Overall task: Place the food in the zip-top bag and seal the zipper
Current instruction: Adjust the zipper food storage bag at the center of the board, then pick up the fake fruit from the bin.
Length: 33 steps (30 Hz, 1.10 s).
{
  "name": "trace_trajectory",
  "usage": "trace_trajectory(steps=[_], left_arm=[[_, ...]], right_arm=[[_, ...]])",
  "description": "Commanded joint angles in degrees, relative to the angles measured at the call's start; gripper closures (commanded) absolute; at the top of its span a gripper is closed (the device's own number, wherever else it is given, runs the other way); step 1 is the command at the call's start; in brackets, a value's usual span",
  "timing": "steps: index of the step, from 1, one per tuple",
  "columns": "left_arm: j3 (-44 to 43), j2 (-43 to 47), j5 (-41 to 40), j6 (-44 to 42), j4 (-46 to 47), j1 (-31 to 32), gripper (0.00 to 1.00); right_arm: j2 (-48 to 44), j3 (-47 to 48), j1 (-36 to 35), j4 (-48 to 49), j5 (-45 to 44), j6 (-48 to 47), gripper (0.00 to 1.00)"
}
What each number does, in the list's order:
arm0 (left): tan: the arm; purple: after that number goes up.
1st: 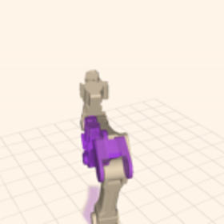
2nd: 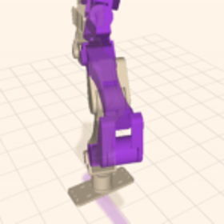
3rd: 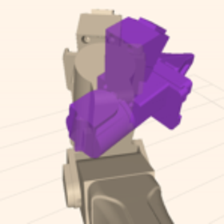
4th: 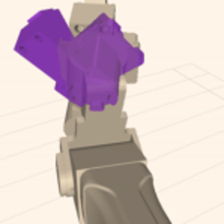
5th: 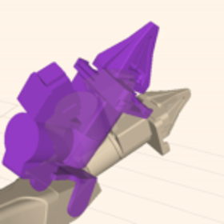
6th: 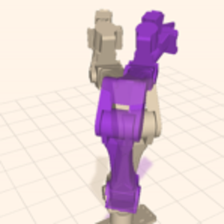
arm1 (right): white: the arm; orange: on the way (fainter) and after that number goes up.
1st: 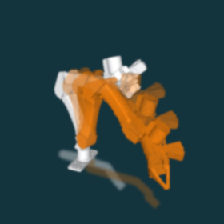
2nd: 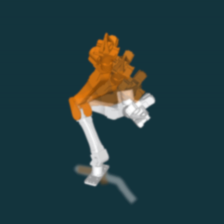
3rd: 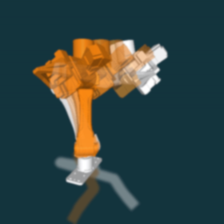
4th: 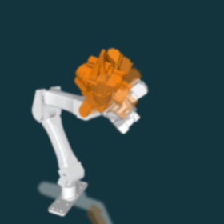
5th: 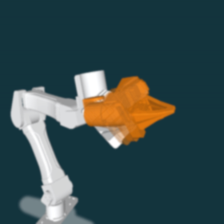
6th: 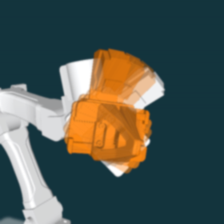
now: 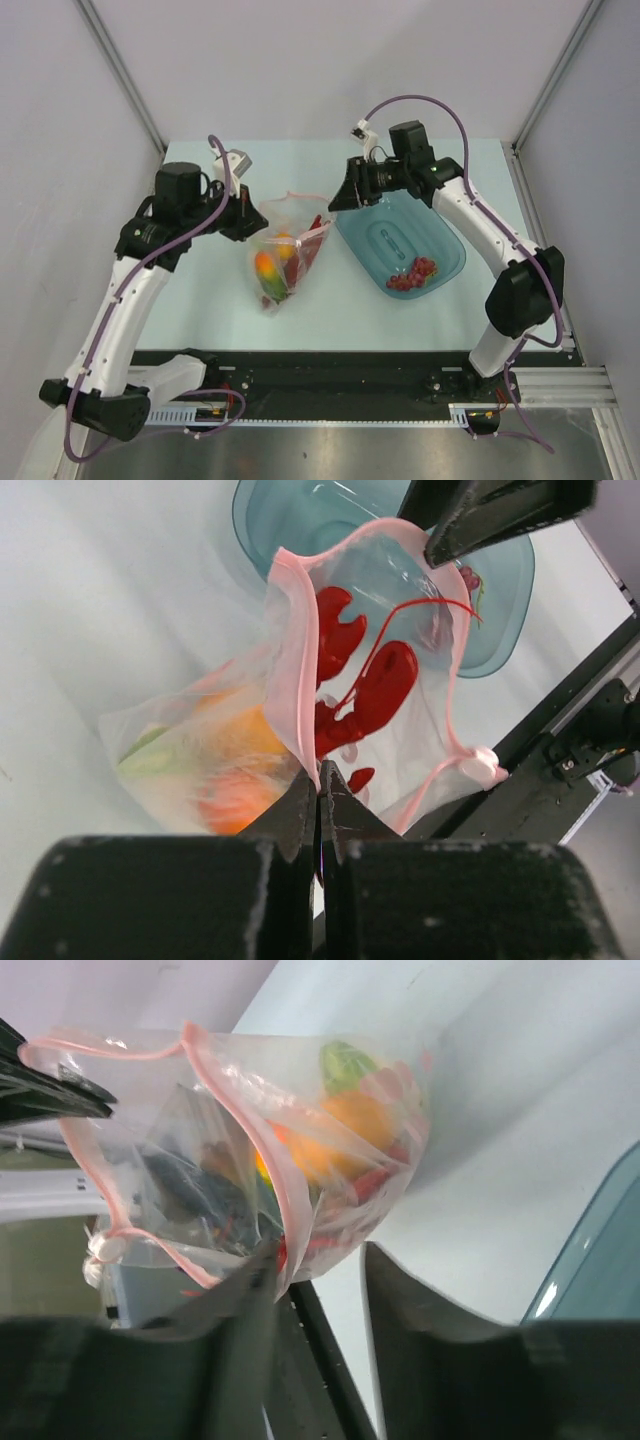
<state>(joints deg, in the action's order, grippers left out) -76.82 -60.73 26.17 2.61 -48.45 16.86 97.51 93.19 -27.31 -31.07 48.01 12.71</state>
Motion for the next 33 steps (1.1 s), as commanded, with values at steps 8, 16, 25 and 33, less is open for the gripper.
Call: trace_trajectory(steps=[8,16,25,33], left_arm=[[-1.9,-5.6,3.8,5.3,8.5,-0.2,1.0],[-2.0,-7.1,5.0,3.5,8.4,-0.3,1.0],[-2.1,-8.1,4.3,2.8,7.9,-0.2,1.0],[-0.8,-7.2,3.8,3.1,8.4,-0.2,1.0]], right_arm=[[-9.5,-0.9,15.1,-17.7,-2.4,-23.4,0.28],[-13.1,-15.7,15.5,-34.4,-16.4,-61.9,0.24],[-5.6,-20.7,8.8,-28.5,-25.5,-78.9,0.19],[3.2,-21.0,5.1,-25.1,-29.8,-86.7,0.23]])
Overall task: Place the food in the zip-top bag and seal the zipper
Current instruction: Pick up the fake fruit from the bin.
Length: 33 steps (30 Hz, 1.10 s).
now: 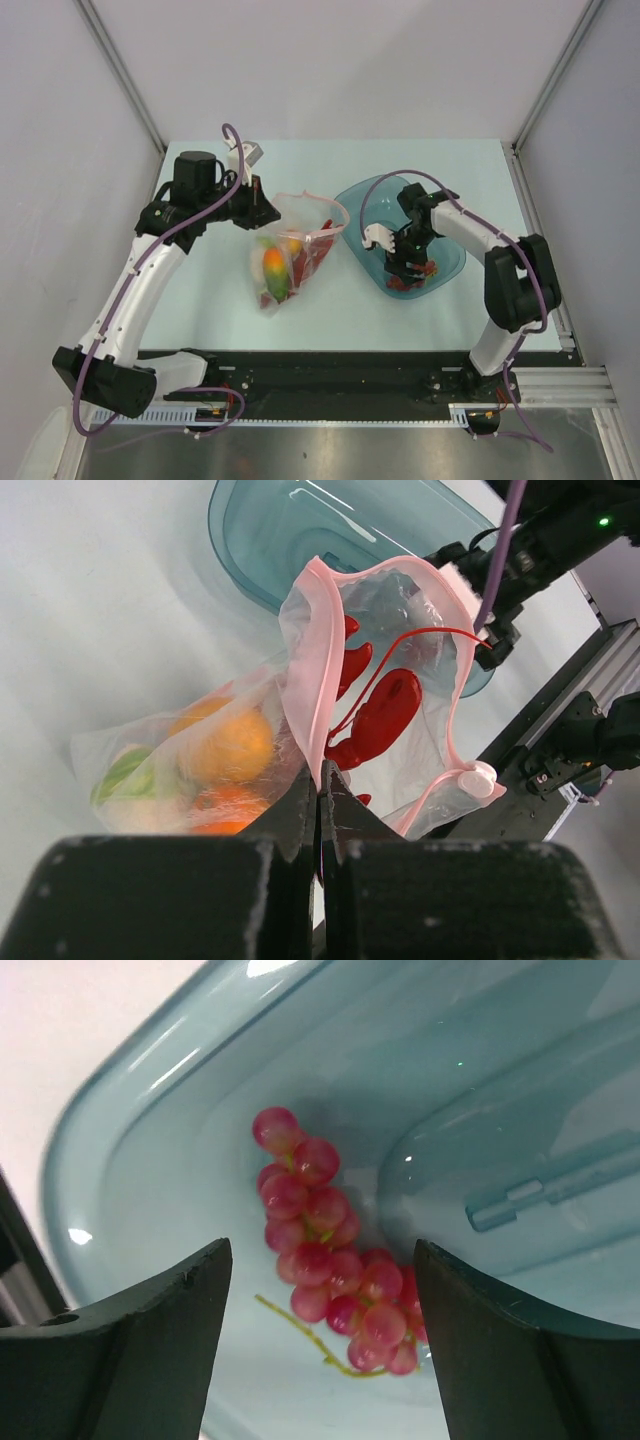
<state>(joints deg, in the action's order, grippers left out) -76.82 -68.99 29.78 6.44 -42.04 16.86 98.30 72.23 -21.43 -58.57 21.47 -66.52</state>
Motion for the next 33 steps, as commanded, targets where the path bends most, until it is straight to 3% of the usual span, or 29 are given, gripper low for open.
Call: trace_trajectory(steps=[1,6,10,13,16,18,19,21,29,33], left_arm=[[-0.6,1.1,0.1,-0.6,2.1,-0.2,1.0],[-0.4,1.0,-0.2,-0.9,2.0,-0.2,1.0],[-0.5,0.6,-0.6,-1.5,2.0,-0.2,1.0],[-0.6,0.4,-0.4,-1.8,2.1,-0.3,1.0],[-0.8,0.3,-0.2,-2.0,1.8,-0.2,1.0],[-1.1,0.3,0.2,-2.0,1.8,-0.2,1.0],[-1.2,0.5,0.2,-2.0,1.8,-0.2,1.0],[-1.3,0.9,0.3,-2.0,2.0,-0.2,1.0],[-1.1,1.4,0.9,-1.7,2.2,-0.2,1.0],[-1.0,1.3,1.2,-1.4,2.5,-0.2,1.0]], right_arm=[[2.9,-0.2,-1.0,2.6,-3.5,-8.0,0.23],[4.6,-2.0,-2.6,3.9,-4.6,-10.4,0.24],[5.2,-3.3,-4.3,6.2,-5.0,-8.7,0.35],[5.4,-3.7,-4.5,9.9,-5.7,-6.0,0.5],[4.2,-3.7,-3.6,11.5,-6.0,-4.4,0.75],[2.8,-3.7,-2.7,11.2,-6.0,-3.9,0.83],[1.1,-3.7,-2.6,10.1,-6.1,-3.5,0.93],[-1.3,-3.7,-1.9,9.1,-5.6,-2.6,1.0],[-15.7,-2.4,1.9,9.2,0.4,7.5,1.0],[-21.6,-0.2,2.8,14.9,3.1,15.8,1.0]])
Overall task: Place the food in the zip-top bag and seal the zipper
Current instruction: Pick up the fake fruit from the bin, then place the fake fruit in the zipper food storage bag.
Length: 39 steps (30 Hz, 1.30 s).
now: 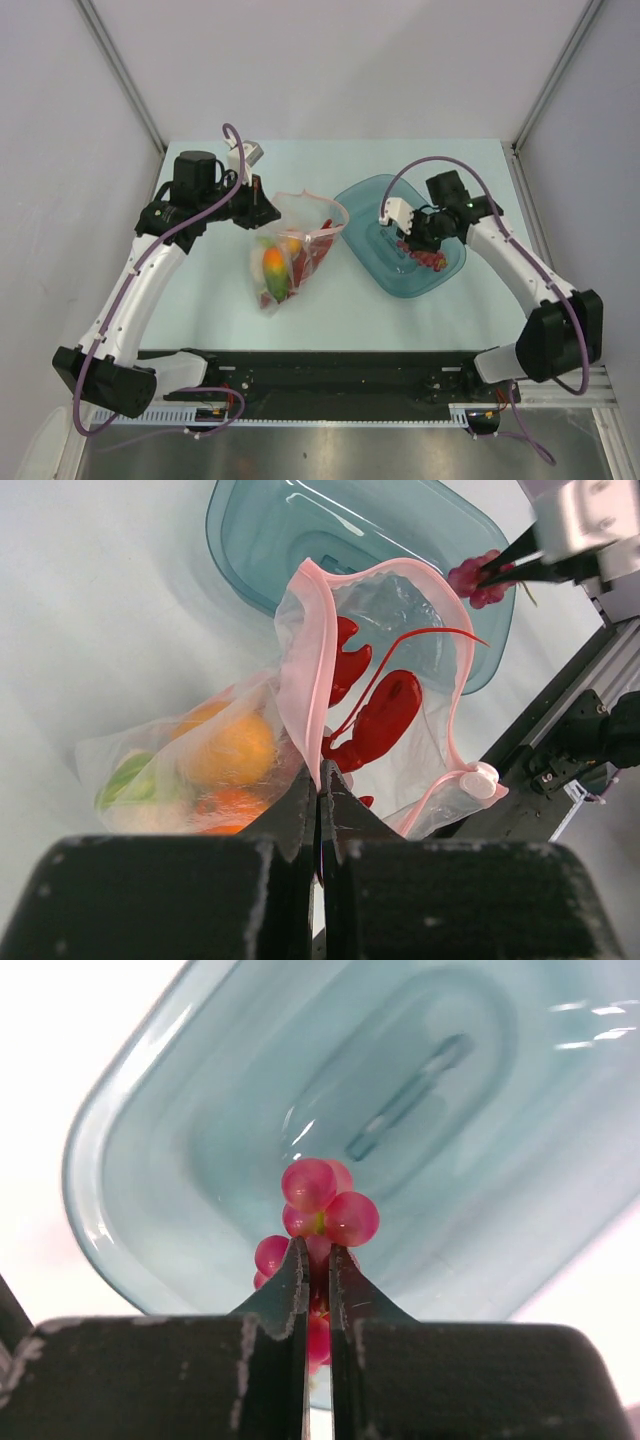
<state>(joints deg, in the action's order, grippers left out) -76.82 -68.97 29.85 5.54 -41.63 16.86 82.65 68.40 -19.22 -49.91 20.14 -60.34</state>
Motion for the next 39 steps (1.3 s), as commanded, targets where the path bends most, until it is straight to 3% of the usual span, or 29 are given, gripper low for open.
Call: trace_trajectory(steps=[1,9,16,22,26,32,34,35,36,37,39], left_arm=[[-0.9,1.4,1.4,-0.5,2.0,-0.2,1.0],[-0.8,2.0,1.6,0.1,1.9,-0.3,1.0],[-1.5,2.3,1.8,1.0,1.8,-0.2,1.0],[-1.4,2.9,2.1,2.3,1.8,-0.2,1.0],[-0.9,3.8,3.2,3.0,2.3,-0.2,1.0],[0.4,5.2,4.6,3.3,2.8,-0.2,1.0],[0.5,5.6,4.8,3.3,2.8,-0.2,1.0],[0.5,5.9,4.7,3.3,3.0,-0.2,1.0],[0.6,6.4,4.5,3.3,3.0,-0.3,1.0],[0.7,6.6,4.3,3.2,3.0,-0.3,1.0],[1.0,7.1,4.0,3.2,3.0,-0.3,1.0]], right_arm=[[-7.1,4.5,0.7,8.0,5.0,11.6,1.0],[-9.6,20.3,-3.3,28.0,8.1,43.1,1.0],[-0.8,36.5,-8.2,33.5,12.8,57.6,1.0],[2.8,36.0,-16.1,35.2,15.7,57.7,1.0],[2.5,26.7,-21.7,37.4,12.7,50.4,1.0],[5.4,22.9,-27.4,36.3,9.4,40.8,1.0],[5.7,23.6,-28.4,34.1,8.9,39.4,0.77],[5.7,24.2,-28.5,31.8,8.8,39.8,0.39],[5.1,25.7,-28.4,30.8,8.3,41.2,0.22],[4.6,26.2,-28.4,30.1,7.6,41.8,0.1],[2.4,26.6,-27.5,28.6,4.5,44.2,0.01]])
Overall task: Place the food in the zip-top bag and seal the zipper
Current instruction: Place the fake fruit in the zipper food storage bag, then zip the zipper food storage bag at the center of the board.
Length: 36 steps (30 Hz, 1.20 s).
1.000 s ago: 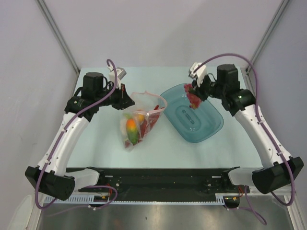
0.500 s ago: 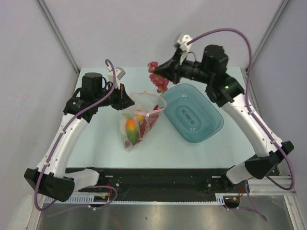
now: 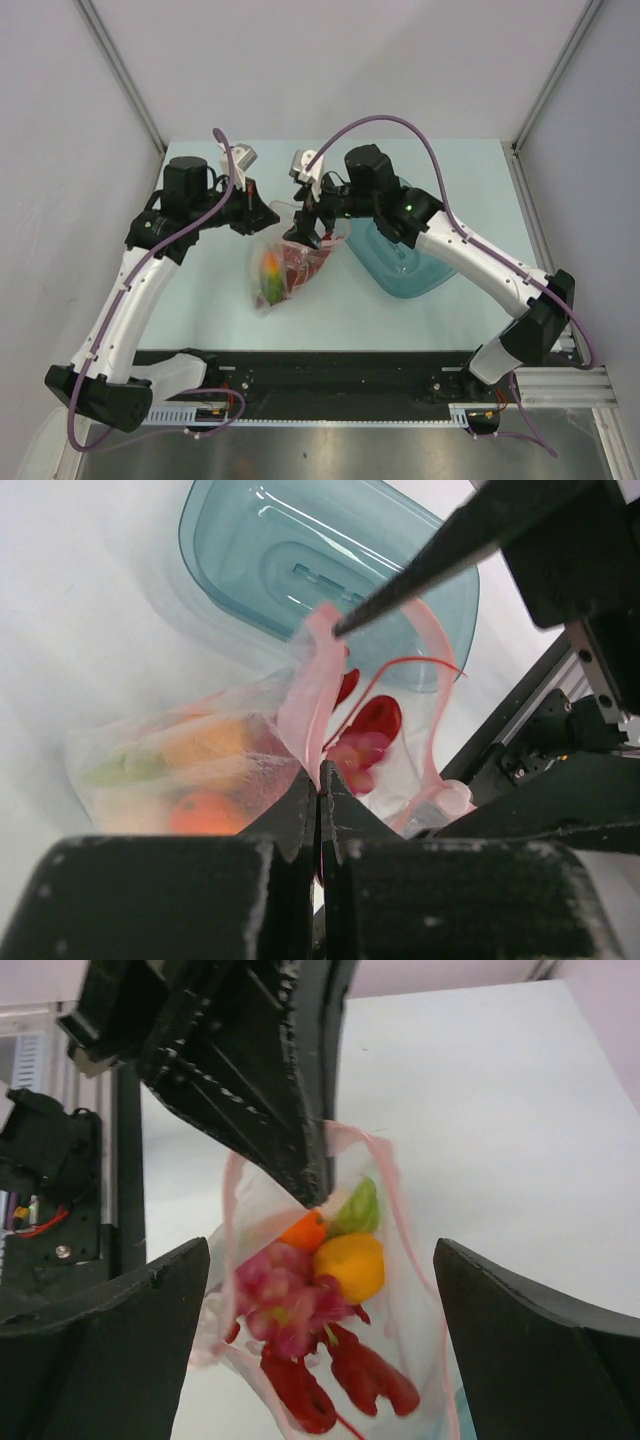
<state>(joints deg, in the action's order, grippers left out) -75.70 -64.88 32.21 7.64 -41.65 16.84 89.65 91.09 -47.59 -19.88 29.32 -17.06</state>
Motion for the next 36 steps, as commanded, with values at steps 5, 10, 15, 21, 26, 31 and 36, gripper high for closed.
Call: trace_trajectory(steps=[5,10,15,21,26,31,36], left_arm=[[1.5,4.6,1.7,2.4,4.2,-0.2,1.0],[2.0,4.9,3.1,3.1,5.0,-0.2,1.0],[2.7,5.8,4.4,4.2,5.8,-0.1,1.0],[4.4,8.9,6.9,4.5,6.8,1.3,1.0],[4.9,10.6,5.1,4.3,6.3,7.1,0.83],[-6.3,9.2,-0.1,-19.3,-5.4,7.4,0.06],[-19.3,5.0,1.6,-46.1,-24.2,7.4,0.0]], right_arm=[[-8.3,0.9,7.2,-5.5,-7.0,6.5,0.04],[-7.1,-1.4,13.6,-13.0,-3.0,10.2,0.06],[-4.0,-5.6,15.7,-14.1,2.4,13.4,0.11],[1.0,-1.9,15.4,-13.0,8.6,14.1,0.75],[8.1,11.7,15.1,-19.3,16.0,6.7,1.0],[18.4,26.1,13.2,-28.0,21.0,-2.3,1.0],[22.9,32.4,10.7,-32.1,21.8,-3.6,1.0]])
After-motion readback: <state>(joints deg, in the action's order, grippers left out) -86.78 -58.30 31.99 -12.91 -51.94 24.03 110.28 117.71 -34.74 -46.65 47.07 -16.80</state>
